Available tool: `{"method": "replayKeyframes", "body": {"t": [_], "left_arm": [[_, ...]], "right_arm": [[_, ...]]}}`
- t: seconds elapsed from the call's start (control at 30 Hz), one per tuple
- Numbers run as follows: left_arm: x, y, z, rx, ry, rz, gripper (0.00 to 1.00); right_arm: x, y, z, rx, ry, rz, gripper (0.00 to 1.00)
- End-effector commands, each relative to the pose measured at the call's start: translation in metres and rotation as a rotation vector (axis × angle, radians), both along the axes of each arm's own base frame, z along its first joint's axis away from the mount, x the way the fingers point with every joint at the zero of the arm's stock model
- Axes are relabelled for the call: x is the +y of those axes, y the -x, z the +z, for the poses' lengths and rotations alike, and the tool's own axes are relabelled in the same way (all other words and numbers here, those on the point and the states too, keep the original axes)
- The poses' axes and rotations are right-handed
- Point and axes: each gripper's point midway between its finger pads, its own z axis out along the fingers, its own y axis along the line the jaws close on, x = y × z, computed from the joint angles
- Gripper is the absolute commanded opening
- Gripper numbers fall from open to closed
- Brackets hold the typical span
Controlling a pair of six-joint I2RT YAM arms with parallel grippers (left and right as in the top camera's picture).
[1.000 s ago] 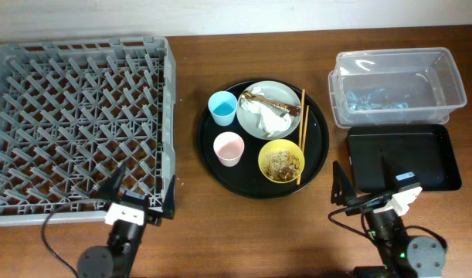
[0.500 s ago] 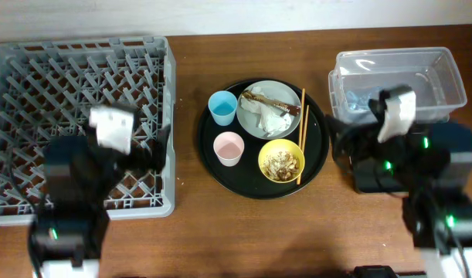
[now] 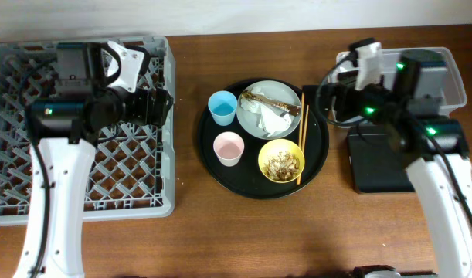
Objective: Sort waste into correct bins and load items into the dishwasher rack
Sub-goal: 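Grasp the tissue and wrapper on the white plate with the right gripper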
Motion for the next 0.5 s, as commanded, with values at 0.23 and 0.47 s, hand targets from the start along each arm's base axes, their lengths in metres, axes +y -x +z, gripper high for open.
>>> {"method": "replayKeyframes", "body": {"t": [0.23, 0.47], "left_arm": [[-0.002, 0.001, -0.008, 0.041, -0.005, -0.017, 0.99], [-0.002, 0.002, -0.009, 0.047, -0.006, -0.017, 0.99]], "right_arm": [[0.067, -0.075, -0.084, 0.093, 0.529, 0.086, 0.98], [0.076, -0.090, -0.189, 0.322, 0.645, 0.222, 0.99]]}}
